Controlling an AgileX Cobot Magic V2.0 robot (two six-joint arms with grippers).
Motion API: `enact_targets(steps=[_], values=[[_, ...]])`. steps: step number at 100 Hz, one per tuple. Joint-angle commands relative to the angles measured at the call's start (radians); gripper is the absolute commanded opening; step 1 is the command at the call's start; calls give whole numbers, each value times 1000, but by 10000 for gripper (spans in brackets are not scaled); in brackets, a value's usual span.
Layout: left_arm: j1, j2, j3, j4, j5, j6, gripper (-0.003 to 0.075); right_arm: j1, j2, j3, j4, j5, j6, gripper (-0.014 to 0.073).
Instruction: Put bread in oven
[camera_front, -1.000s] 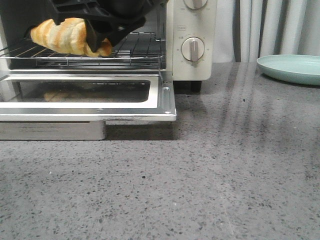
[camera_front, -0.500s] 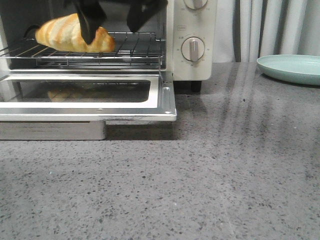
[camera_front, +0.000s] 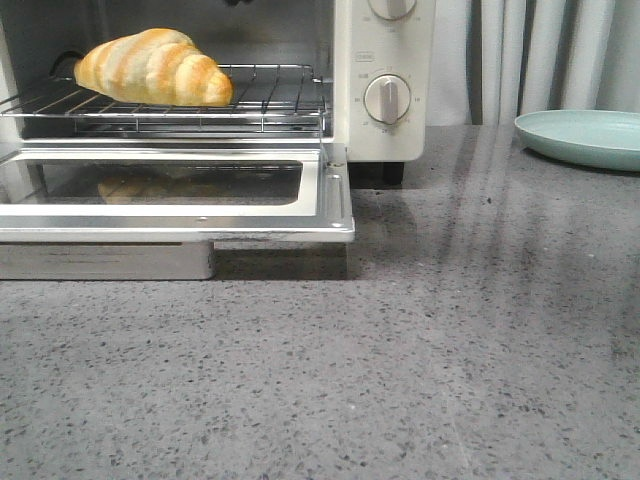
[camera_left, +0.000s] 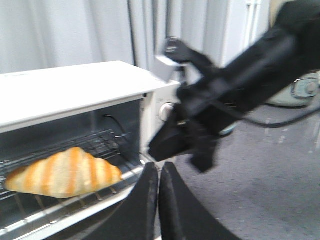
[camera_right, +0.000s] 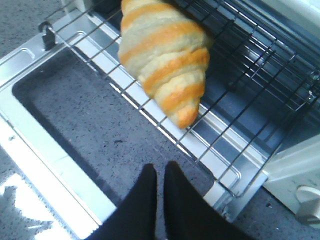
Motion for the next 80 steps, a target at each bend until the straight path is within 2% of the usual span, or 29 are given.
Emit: enact_targets(steps=[1,29,46,57,71,80], values=[[16,-13,10,-1,-99,-12,-22,-2,-170,93,-52,-144,-16,-69],[63,-96,208,-31,-147,-12,-22,-2,-707,533,-257,-323,-16,-69],[63,-96,268,-92,-149,-12,-22,-2,-1062,728,-338,-280,-10,-69],[63,-96,276,-98,-149,-12,-22,-13,-1275,816,-398,-251,53,-69],[63,-96,276,-98,-176,-12,-22,-16,-1450,887,-486,-208,106,-69],[63,-96,276,-98,-176,-12,-21,-16,-1487,904,-494,-185,106,-69]])
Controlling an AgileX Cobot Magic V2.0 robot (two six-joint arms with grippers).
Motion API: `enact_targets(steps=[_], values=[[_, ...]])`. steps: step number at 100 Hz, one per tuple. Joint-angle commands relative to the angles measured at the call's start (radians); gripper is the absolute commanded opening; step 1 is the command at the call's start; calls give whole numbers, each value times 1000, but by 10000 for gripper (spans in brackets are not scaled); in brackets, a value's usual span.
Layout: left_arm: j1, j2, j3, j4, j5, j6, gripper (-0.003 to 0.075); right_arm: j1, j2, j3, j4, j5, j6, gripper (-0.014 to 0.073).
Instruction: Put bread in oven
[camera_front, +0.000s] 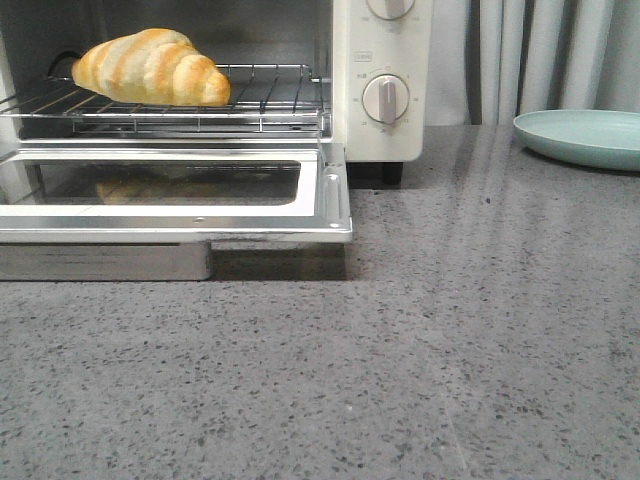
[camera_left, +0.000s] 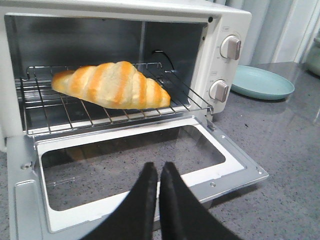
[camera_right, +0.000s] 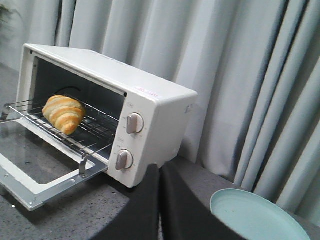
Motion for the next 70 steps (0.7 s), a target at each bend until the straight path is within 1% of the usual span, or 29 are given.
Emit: enact_targets(steps=[1,17,70], values=[[2,5,-26,-29,-52,-10,-21,-6,-24,-3,-54,-30,13,-69],[2,5,-26,-29,-45,-10,-21,-6,-26,-3,-56,29,13,-69],[2,5,-26,-29,-45,-10,-21,-6,-26,-3,-56,31,13,-69]])
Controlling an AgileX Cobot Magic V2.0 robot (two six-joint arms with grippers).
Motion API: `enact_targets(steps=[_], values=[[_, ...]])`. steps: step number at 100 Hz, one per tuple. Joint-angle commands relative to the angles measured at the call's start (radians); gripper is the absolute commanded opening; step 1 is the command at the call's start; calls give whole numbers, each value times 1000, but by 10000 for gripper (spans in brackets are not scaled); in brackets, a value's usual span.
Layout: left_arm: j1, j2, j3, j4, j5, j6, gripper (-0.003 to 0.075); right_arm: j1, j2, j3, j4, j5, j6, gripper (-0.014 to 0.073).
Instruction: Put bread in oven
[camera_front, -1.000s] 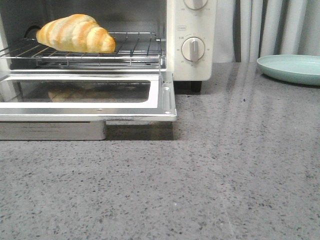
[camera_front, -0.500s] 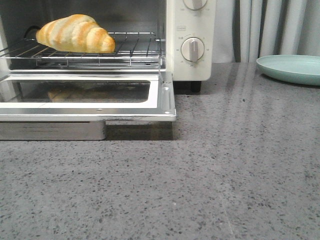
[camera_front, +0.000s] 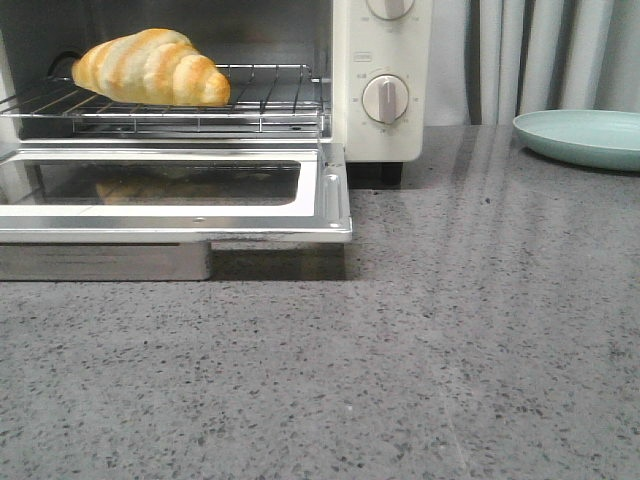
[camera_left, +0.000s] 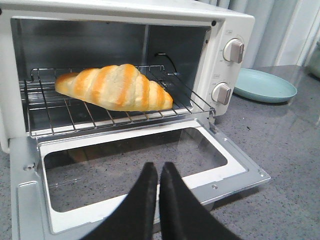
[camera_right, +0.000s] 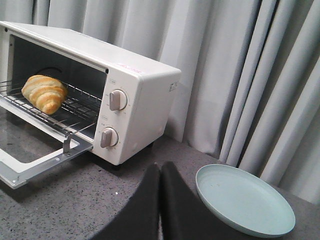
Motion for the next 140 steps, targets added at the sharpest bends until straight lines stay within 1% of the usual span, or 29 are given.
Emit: enact_targets(steps=[1,22,26,35,43,50,54,61,69,74,78,85,88,94,100,103,112,131,140], values=[[2,5,-26,-28,-44,-10,-21,-5,13,-23,-35,-56,-1,-69],[6,-9,-14,-21,-46,-10,-22,-5,13,-23,-34,-56,-1,-69],[15,-23,-8,21,-77,0,-21,-5,13,-23,-34,-56,-1,-69],[41,-68,20,115,-195,4,-21,-5,13,-23,-34,-56,-1,-69],[63,-118,58,133,-285,4,-21,-5,13,-23,-34,-56,-1,-69],[77,-172,105,141,-325,4,-21,-5,13,-23,-34,-56,-1,-69],[86,-203,143,171,-341,4,-21,-5,13,-23,-34,-56,-1,-69],[102,-252,195,228,-343,2,-21,-5,13,-23,-34,-56,-1,-69],[122,-302,247,230,-343,-17,-21,-5,13,-23,-34,-56,-1,-69],[134,-333,270,245,-341,-63,-21,-5,13,-23,-34,-56,-1,-69],[142,-348,281,288,-335,-139,-21,-5,13,-23,-34,-56,-1,-69],[153,-365,299,485,-325,-365,-21,-5,13,-23,-34,-56,-1,-69],[153,-370,303,571,-325,-504,-21,-5,13,-23,-34,-56,-1,-69],[153,-370,320,742,-325,-704,-21,-5,13,-23,-34,-56,-1,-69],[153,-370,337,823,-325,-851,-21,-5,13,-23,-34,-56,-1,-69],[153,-370,344,837,-325,-871,-21,-5,13,-23,-34,-56,-1,-69],[153,-370,372,837,-325,-872,-21,-5,13,-23,-34,-56,-1,-69],[153,-380,372,837,-161,-872,-21,-5,13,-23,-34,-56,-1,-69],[153,-395,372,837,-47,-872,-21,-5,13,-23,-34,-56,-1,-69]])
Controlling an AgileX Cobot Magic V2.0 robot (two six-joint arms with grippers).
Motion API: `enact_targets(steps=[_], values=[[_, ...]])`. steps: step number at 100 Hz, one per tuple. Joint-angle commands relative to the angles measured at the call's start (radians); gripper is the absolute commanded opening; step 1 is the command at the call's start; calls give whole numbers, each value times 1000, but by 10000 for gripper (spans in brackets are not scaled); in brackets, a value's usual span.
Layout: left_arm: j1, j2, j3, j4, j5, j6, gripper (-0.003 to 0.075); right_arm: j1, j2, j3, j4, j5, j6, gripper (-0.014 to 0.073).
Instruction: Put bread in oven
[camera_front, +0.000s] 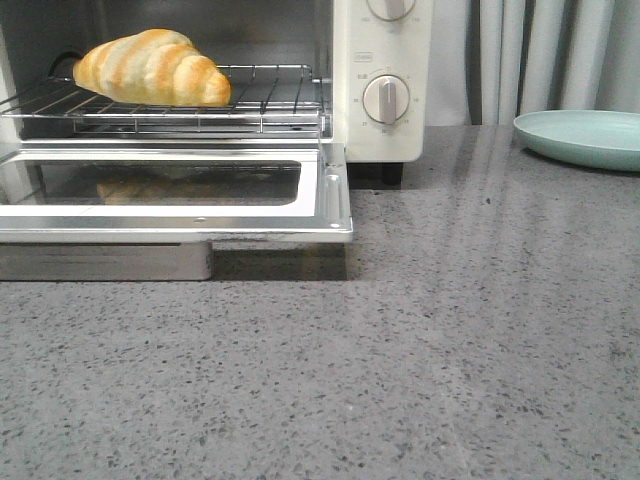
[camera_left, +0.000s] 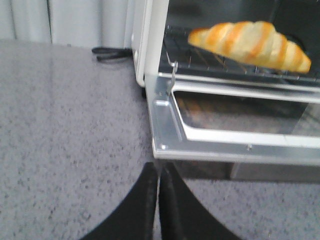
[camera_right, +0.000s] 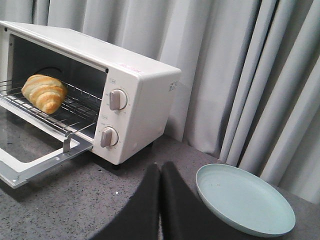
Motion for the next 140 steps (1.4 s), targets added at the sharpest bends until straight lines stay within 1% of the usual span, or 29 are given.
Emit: enact_targets(steps=[1,10,108,123,140], values=[[2,-27,25,-1,44,-11,-21,-5,13,-23,-34,-59,-1,-69],[2,-29,25,-27,62,-15,-21,-5,13,-23,-34,-59,-1,-69],[2,-29,25,-27,62,-13,-21,-5,13,-23,-34,-59,-1,-69],[2,-29,25,-27,62,-13,-21,-5,13,-13,-36,22,-1,-69],[2,-29,25,-27,62,-13,-21,-7,13,71,-70,-86,-1,-69]])
